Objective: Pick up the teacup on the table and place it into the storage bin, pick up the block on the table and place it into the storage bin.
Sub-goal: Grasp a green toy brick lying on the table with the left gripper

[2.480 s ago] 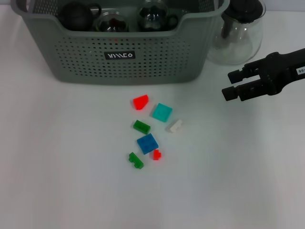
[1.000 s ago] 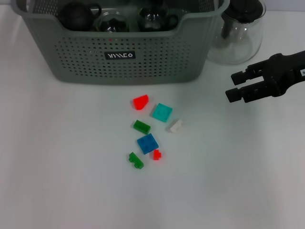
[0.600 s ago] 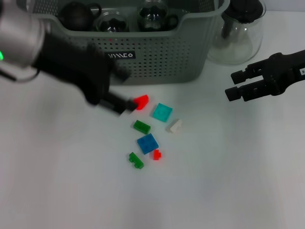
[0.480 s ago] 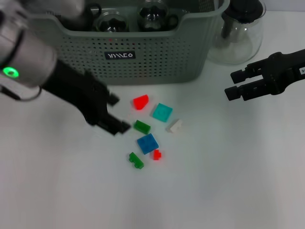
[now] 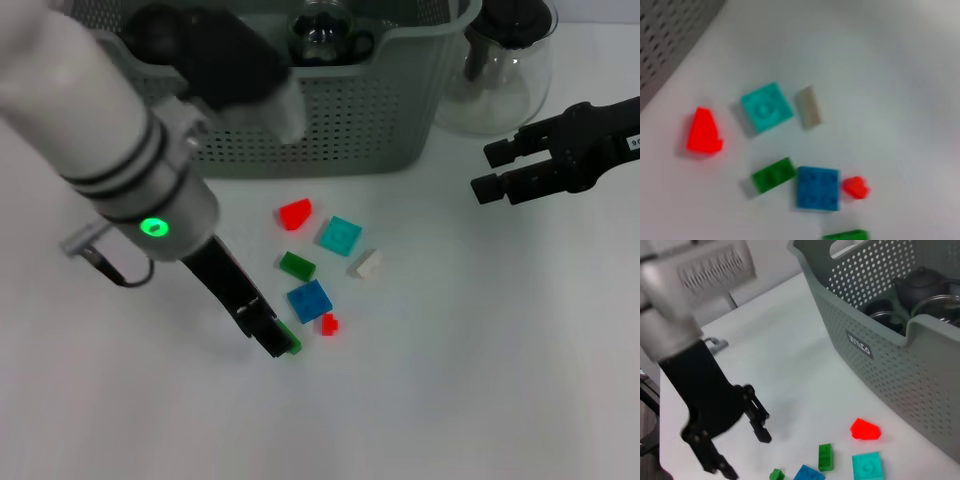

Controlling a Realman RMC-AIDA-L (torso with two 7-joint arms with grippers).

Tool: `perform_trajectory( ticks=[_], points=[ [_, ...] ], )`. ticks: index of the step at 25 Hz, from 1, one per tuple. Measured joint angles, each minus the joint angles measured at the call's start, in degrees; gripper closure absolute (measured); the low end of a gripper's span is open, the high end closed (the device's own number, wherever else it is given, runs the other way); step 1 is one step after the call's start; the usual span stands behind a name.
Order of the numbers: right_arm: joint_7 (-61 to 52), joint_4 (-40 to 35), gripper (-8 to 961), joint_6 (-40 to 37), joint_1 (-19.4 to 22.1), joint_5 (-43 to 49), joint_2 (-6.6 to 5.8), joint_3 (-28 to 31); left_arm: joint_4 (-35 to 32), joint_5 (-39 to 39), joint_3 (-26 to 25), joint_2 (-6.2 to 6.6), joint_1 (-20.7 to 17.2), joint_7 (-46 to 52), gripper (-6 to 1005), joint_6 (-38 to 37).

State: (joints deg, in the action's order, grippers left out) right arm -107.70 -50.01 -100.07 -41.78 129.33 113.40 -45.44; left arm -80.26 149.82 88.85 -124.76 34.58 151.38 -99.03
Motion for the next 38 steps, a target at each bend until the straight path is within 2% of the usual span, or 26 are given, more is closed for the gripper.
perform_trajectory(
  ticks=[3, 14, 38],
  points=[
    [0.1, -0.1, 268, 0.0, 0.0, 0.0, -0.02, -0.1, 0.8, 1.5, 4.4, -0.01, 0.4, 3.4, 295, 3.0],
    [0.9, 0.0, 269, 0.0, 0.4, 0.0, -0.11, -0.1, 1.6, 1.6, 10.8, -0.05, 1.3, 10.0, 311, 6.3],
    [1.4, 0.1, 267, 0.0, 0.6, 0.0, -0.11, 0.1, 5.9, 1.7, 14.2, -0.05, 1.4, 12.0, 348, 11.8]
  ],
)
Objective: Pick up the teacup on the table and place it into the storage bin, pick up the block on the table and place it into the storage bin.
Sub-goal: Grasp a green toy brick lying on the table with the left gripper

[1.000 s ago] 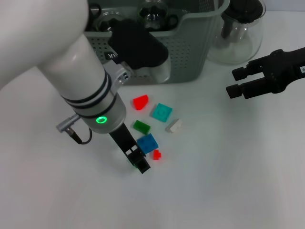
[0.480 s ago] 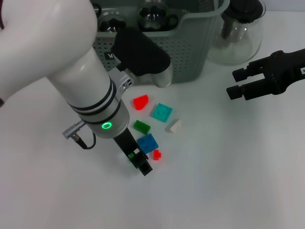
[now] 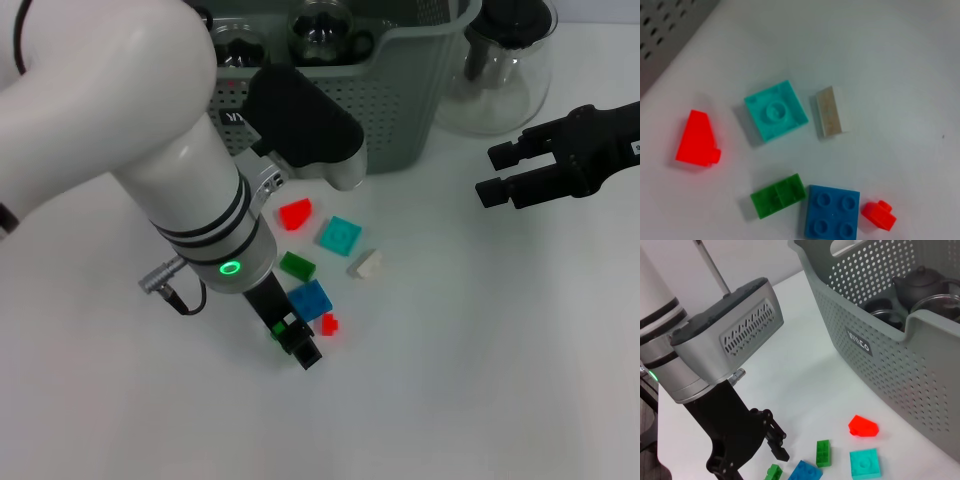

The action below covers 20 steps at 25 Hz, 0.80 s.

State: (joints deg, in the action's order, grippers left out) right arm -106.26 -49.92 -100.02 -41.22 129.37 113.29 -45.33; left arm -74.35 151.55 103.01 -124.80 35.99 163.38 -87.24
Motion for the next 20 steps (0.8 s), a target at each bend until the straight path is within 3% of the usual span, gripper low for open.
perform_trajectory(
  ticks=[20],
  points=[
    [0.1, -0.2, 267, -0.1, 0.0, -0.2, 0.00, 0.0, 2.2, 1.6, 2.7, 0.01, 0.3, 1.0, 378, 2.3]
  ],
)
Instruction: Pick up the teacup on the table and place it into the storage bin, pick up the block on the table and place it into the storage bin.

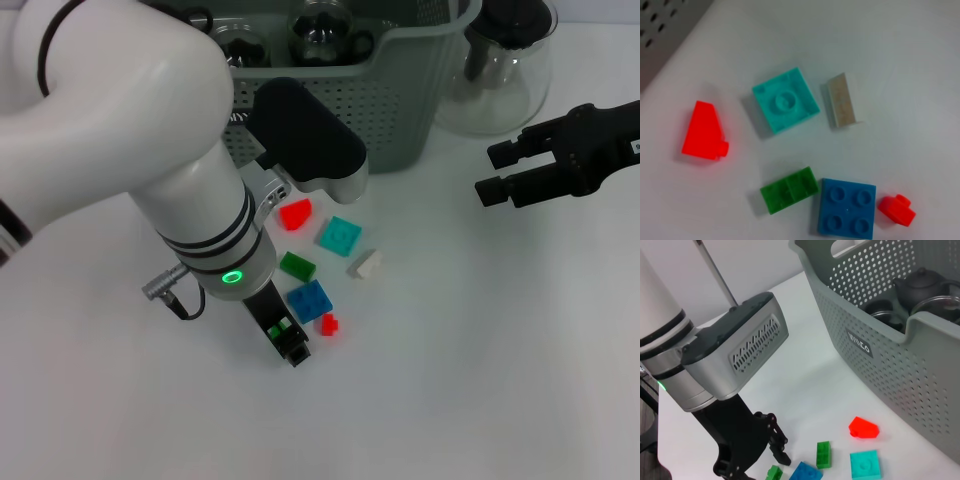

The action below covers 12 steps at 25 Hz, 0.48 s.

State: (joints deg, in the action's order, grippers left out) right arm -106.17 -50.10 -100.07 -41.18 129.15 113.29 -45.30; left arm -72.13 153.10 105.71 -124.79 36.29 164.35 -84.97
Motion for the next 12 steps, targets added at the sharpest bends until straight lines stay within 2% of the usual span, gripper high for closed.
perform_trajectory(
  ticks=[7, 10, 12],
  points=[
    [0.0, -0.3, 267, -0.2, 0.1, 0.0, 0.04, 0.0, -1.8, 0.8, -0.3, -0.02, -0.5, 0.1, 496, -0.9],
    [0.0, -0.4, 267, -0.3, 0.2, 0.0, -0.03, 0.0, -8.5, 0.9, -2.3, -0.01, -2.9, -0.8, 553, -4.0],
    [0.0, -0.4, 267, -0.4, 0.2, 0.0, -0.07, 0.1, -14.8, 0.8, -5.6, -0.02, -4.8, -2.0, 592, -7.1]
  ],
)
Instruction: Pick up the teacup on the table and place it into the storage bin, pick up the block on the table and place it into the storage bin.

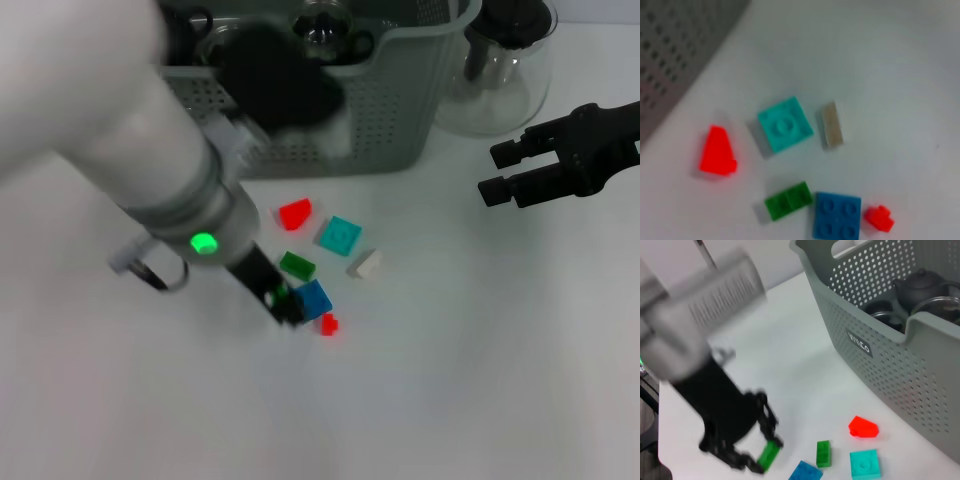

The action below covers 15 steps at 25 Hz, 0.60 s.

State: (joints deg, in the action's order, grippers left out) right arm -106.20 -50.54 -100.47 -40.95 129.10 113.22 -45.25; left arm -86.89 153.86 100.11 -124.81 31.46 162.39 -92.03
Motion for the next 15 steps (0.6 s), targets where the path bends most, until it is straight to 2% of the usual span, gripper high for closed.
perform_trajectory(
  ticks=[5, 8, 11, 14, 15],
  points=[
    [-0.1, 0.0, 267, -0.2, 0.0, 0.0, -0.03, 0.1, -16.6, -7.0, -15.2, 0.13, -2.5, -4.4, 595, -7.1],
    [-0.2, 0.0, 267, -0.2, 0.1, 0.1, -0.04, 0.1, -22.8, -13.6, -26.5, 0.55, -0.9, -7.8, 588, -8.2],
    [-0.6, 0.0, 267, -0.4, 0.1, 0.1, -0.10, 0.1, -21.3, -15.4, -34.4, 0.69, 3.5, -11.5, 576, -6.1],
    [-1.1, 0.0, 267, -0.8, -0.4, 0.0, -0.13, 0.1, -13.9, -13.8, -38.5, 1.57, 8.4, -13.5, 565, -0.4],
    [-1.3, 0.0, 267, -0.9, -0.6, 0.0, -0.12, 0.0, -10.5, -13.2, -39.2, 2.38, 10.0, -13.5, 561, 1.5]
  ],
)
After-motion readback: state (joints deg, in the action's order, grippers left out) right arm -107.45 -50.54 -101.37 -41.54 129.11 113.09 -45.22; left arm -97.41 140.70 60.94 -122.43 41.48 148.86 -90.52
